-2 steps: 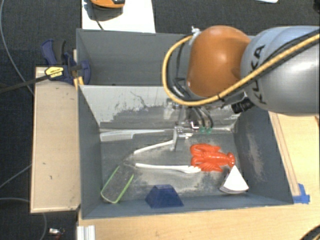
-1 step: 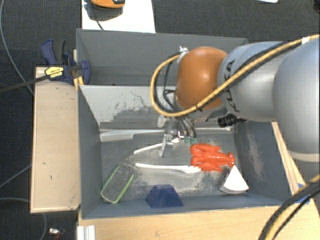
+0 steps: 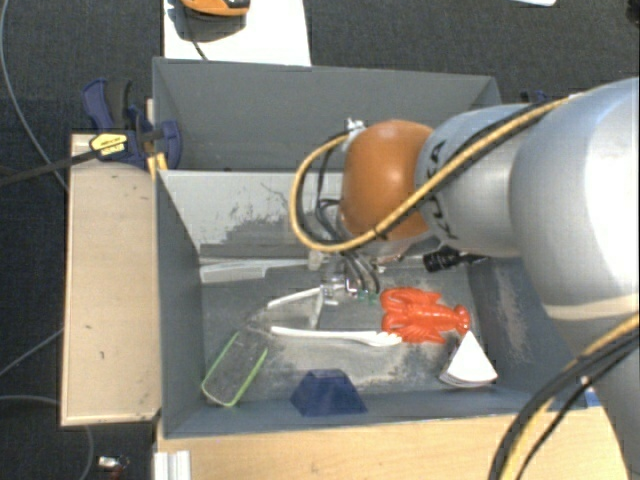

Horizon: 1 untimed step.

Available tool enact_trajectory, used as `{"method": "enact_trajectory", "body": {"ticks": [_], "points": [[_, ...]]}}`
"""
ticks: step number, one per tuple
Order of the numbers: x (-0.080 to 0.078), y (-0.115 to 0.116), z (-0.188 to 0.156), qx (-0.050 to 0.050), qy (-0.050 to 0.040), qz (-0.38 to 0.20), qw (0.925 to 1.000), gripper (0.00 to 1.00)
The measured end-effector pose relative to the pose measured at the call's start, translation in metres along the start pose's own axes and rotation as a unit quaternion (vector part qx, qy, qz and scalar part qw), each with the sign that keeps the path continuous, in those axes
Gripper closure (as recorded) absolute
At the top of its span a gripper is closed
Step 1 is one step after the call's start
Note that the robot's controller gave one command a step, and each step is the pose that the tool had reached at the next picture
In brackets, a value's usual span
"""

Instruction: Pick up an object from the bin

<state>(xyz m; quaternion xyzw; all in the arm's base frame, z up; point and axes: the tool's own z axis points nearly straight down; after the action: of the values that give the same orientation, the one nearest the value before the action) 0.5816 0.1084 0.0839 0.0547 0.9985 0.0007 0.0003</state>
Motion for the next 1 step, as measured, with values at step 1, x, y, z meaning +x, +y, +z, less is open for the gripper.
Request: {"method": "enact_trajectory", "body": {"ticks": [1], "points": [[0.0018, -0.0035, -0.0216, -0.001, -0.0035, 0.046, 0.9989, 0.0]]}}
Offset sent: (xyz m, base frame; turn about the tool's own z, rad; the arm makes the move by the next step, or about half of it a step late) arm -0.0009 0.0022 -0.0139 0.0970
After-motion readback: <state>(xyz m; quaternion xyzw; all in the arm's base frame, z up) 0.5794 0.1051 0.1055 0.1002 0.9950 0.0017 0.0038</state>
